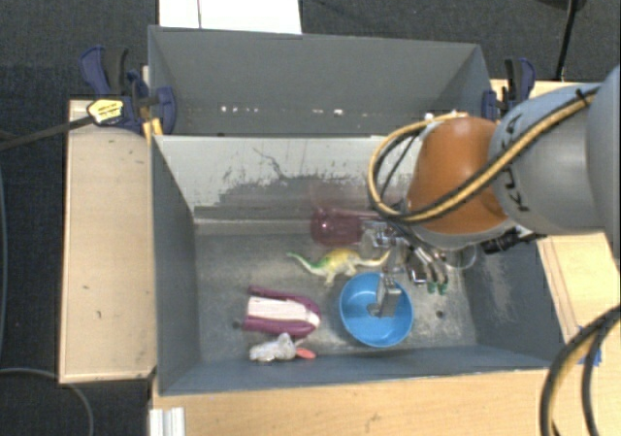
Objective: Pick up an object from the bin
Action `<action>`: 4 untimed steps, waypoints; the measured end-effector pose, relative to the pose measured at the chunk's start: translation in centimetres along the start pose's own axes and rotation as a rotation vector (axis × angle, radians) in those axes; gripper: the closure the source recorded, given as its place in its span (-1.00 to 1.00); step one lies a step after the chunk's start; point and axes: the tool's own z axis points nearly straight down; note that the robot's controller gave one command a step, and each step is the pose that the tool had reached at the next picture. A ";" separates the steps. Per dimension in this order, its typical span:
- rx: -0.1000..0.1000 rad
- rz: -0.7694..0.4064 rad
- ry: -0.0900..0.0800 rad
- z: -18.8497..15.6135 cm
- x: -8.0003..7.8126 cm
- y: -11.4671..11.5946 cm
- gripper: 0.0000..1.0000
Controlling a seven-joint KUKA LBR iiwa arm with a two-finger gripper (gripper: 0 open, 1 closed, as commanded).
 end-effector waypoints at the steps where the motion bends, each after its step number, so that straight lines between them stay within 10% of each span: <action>1: -0.003 -0.018 -0.009 1.4 1.8 0.6 -1.00; 2: -0.001 0.085 -0.005 2.6 2.6 0.4 1.00; 3: 0.000 0.085 -0.005 2.6 2.6 0.4 1.00; 4: -0.001 0.083 -0.007 -11.3 2.3 -0.3 1.00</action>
Offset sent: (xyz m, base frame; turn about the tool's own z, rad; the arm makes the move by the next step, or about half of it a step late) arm -0.0267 0.0038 -0.0260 0.0872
